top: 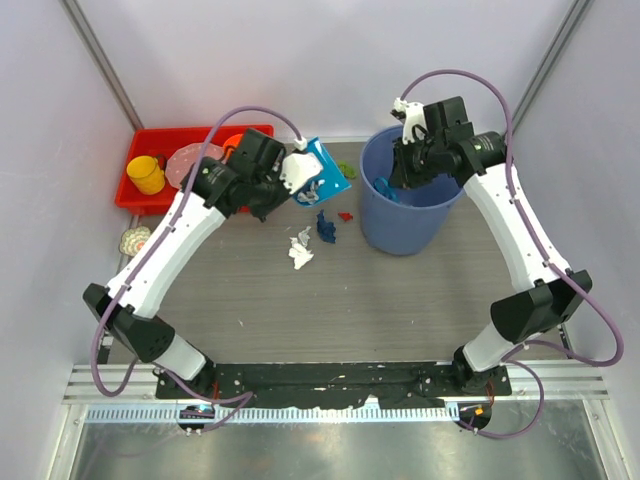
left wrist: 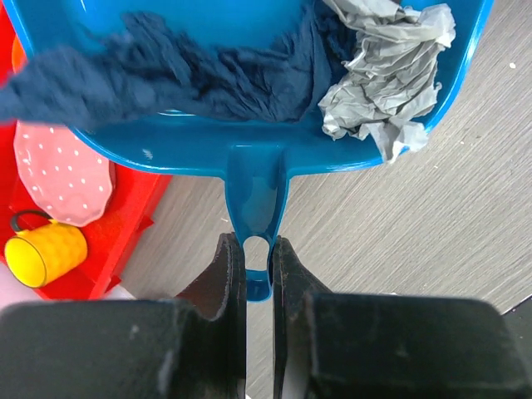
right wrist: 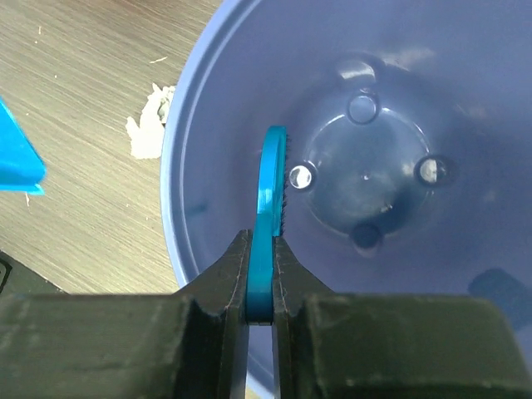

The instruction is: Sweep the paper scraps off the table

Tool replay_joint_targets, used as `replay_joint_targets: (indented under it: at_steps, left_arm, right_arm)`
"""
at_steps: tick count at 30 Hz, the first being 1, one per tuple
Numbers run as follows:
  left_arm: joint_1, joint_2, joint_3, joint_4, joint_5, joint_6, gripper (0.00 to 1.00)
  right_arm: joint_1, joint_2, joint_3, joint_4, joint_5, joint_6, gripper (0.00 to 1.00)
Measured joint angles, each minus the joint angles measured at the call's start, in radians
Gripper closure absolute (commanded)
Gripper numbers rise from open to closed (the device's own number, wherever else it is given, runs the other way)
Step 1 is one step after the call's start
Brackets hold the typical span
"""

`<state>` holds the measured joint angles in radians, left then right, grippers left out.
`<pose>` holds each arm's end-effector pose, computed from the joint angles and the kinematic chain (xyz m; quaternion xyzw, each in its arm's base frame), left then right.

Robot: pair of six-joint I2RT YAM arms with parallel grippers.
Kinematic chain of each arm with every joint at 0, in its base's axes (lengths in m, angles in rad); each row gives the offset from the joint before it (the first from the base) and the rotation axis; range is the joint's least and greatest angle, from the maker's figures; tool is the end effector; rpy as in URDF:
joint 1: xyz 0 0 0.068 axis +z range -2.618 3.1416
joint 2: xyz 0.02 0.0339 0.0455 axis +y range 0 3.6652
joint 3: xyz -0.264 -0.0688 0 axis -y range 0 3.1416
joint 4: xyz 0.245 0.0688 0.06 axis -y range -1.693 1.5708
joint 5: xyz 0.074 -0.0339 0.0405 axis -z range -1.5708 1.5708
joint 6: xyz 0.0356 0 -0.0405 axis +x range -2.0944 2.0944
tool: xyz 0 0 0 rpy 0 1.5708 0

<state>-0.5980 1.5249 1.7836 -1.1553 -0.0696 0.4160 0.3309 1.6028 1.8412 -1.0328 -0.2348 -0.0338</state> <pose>0.2475 -0.1656 0.4123 0.4479 0.8301 0.0027 0.3322 0.3080 0.1145 0.4160 -0.2103 0.8959 0.1629 0.3557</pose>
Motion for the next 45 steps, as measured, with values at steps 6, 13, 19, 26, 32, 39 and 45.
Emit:
replay_joint_targets:
  at_steps: [6,13,19,26,32,39,45]
  left_arm:
    - [-0.075,0.093,0.126,-0.031,-0.039,-0.022,1.00]
    - [-0.102,0.253,0.404,-0.076,-0.046,-0.080,1.00]
    - [-0.141,0.380,0.586,-0.086,-0.074,-0.123,1.00]
    - [-0.199,0.512,0.738,-0.042,-0.202,-0.116,1.00]
    - [-0.267,0.606,0.778,0.061,-0.387,-0.023,1.00]
    - [-0.356,0.637,0.695,0.285,-0.628,0.232,1.00]
    - [-0.433,0.598,0.432,0.672,-0.781,0.620,1.00]
  right_arm:
    - [0.000,-0.050,0.030,-0.035,0.053,0.019,0.99]
    - [0.003,-0.085,0.140,-0.052,0.244,0.069,0.99]
    - [0.003,-0.135,0.144,-0.018,0.412,0.102,0.99]
    - [0.003,-0.280,0.082,0.090,0.565,0.119,0.99]
    - [0.003,-0.371,0.056,0.148,0.665,0.118,0.99]
    - [0.003,-0.412,0.042,0.171,0.733,0.107,0.99]
    - [0.003,-0.438,0.040,0.173,0.753,0.088,0.99]
